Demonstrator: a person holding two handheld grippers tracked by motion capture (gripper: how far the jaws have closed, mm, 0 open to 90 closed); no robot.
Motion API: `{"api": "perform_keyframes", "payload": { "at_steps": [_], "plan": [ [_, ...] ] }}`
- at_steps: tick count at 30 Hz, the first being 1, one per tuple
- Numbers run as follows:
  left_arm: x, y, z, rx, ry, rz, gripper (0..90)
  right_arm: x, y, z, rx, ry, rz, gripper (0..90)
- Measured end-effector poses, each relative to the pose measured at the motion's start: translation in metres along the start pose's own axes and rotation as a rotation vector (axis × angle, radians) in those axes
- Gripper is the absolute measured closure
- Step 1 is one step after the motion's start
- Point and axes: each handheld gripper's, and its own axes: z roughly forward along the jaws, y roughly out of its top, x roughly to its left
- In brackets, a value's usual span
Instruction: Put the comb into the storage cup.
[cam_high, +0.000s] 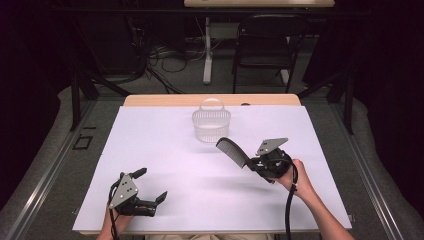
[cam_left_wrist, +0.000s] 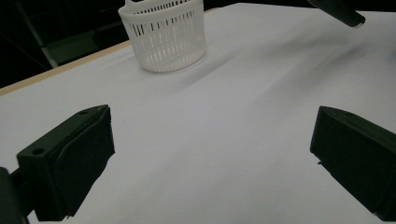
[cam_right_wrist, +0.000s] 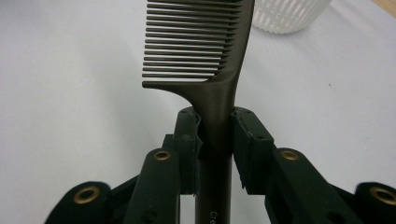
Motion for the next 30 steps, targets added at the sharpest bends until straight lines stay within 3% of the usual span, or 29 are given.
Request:
{"api": "perform_keyframes", "payload": {
  "at_steps": [30],
  "plan": [
    [0.000,0.000,0.001,0.005,0.002,-0.002,0.0,-0.013,-0.001,0.001,-0.087,-0.062,0.073,72.5]
  ]
}}
